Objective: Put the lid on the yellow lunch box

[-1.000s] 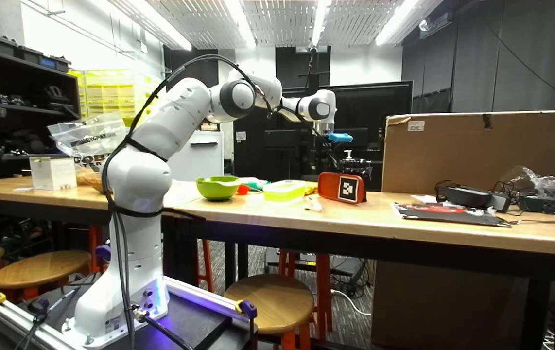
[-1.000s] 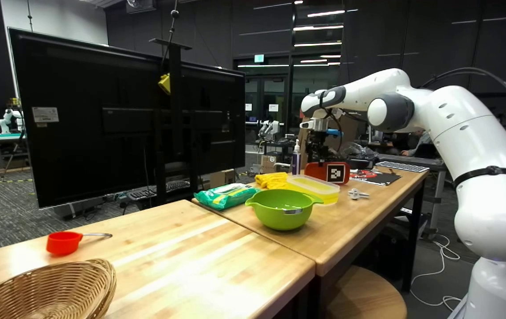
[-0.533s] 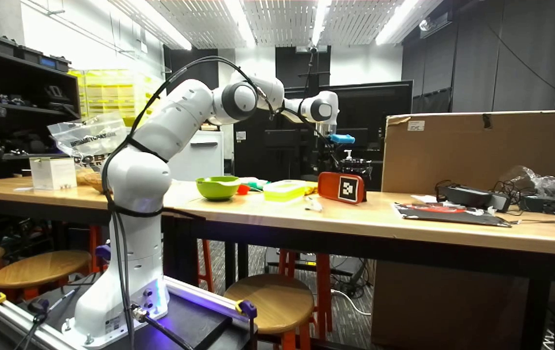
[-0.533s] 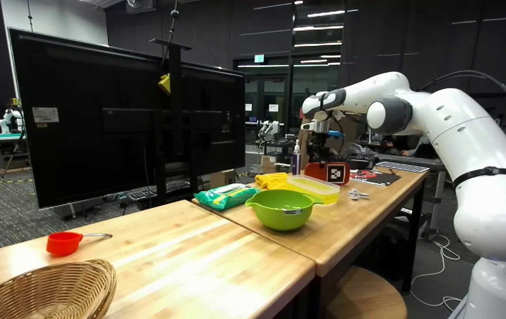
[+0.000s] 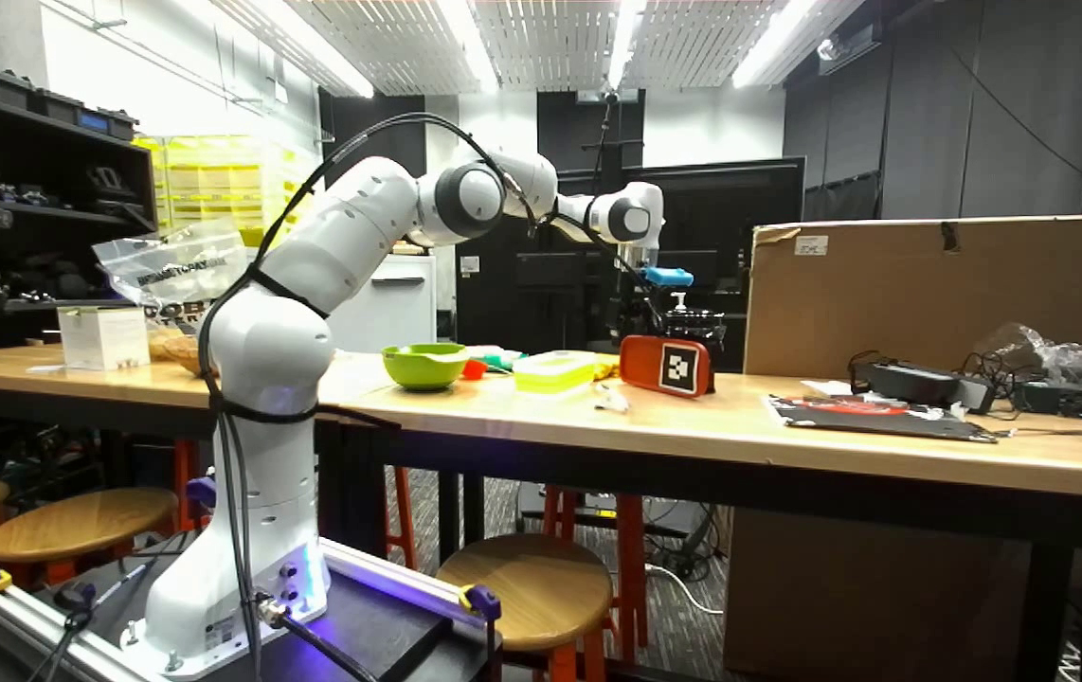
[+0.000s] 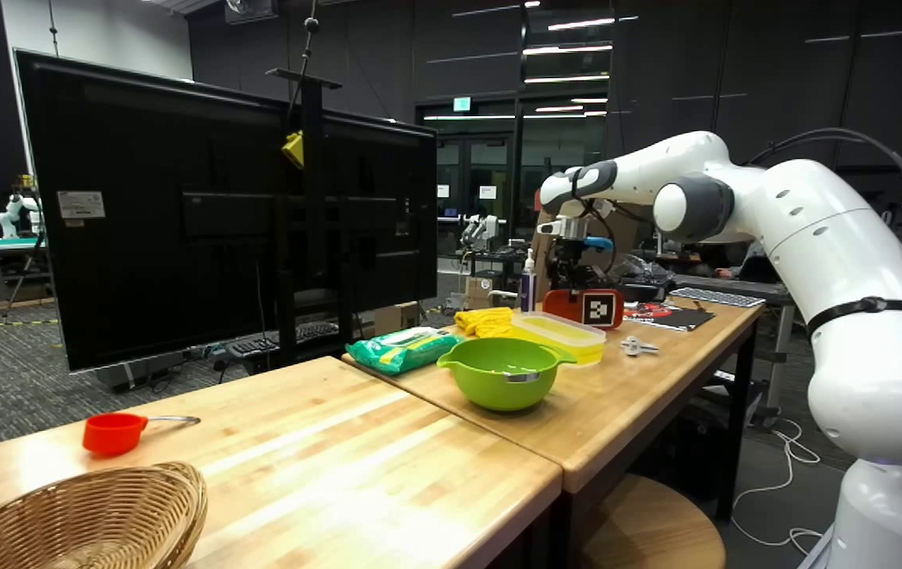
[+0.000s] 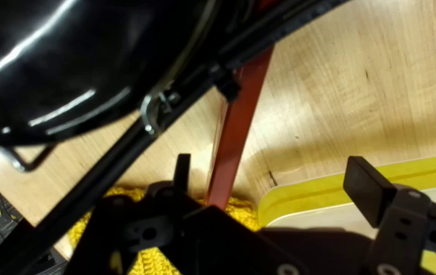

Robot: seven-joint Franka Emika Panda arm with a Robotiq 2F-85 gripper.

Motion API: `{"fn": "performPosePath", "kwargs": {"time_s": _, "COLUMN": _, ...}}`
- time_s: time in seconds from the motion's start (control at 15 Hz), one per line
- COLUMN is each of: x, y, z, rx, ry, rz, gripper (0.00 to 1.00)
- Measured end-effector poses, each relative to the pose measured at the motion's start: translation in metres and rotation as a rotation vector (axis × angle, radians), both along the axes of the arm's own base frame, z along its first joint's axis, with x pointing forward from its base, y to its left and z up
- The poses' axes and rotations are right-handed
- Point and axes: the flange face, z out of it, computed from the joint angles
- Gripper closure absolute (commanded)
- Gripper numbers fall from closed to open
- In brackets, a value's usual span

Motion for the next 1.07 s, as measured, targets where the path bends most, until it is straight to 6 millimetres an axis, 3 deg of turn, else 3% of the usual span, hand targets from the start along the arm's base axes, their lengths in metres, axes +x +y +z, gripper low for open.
{"fn": "performPosePath", "kwargs": {"time_s": 0.07, "x": -0.0001, "y": -0.0003, "z": -0.0008, "rx": 0.003, "ry": 0.000, "rz": -0.001, "gripper": 0.25}}
{"fn": "performPosePath", "kwargs": {"time_s": 0.27, "x": -0.0006, "y": -0.0017, "z": -0.0037, "rx": 0.011, "ry": 0.001, "rz": -0.005, "gripper": 0.39}}
{"fn": "performPosePath", "kwargs": {"time_s": 0.73, "x": -0.0009, "y": -0.0060, "z": -0.0081, "rx": 0.012, "ry": 0.005, "rz": -0.011, "gripper": 0.93}}
{"fn": "performPosePath", "kwargs": {"time_s": 0.87, "x": -0.0006, "y": -0.0061, "z": -0.0066, "rx": 0.011, "ry": 0.002, "rz": -0.011, "gripper": 1.00}}
{"fn": "performPosePath", "kwargs": {"time_s": 1.07, "x": -0.0002, "y": -0.0062, "z": -0.0044, "rx": 0.010, "ry": -0.001, "rz": -0.011, "gripper": 0.97}}
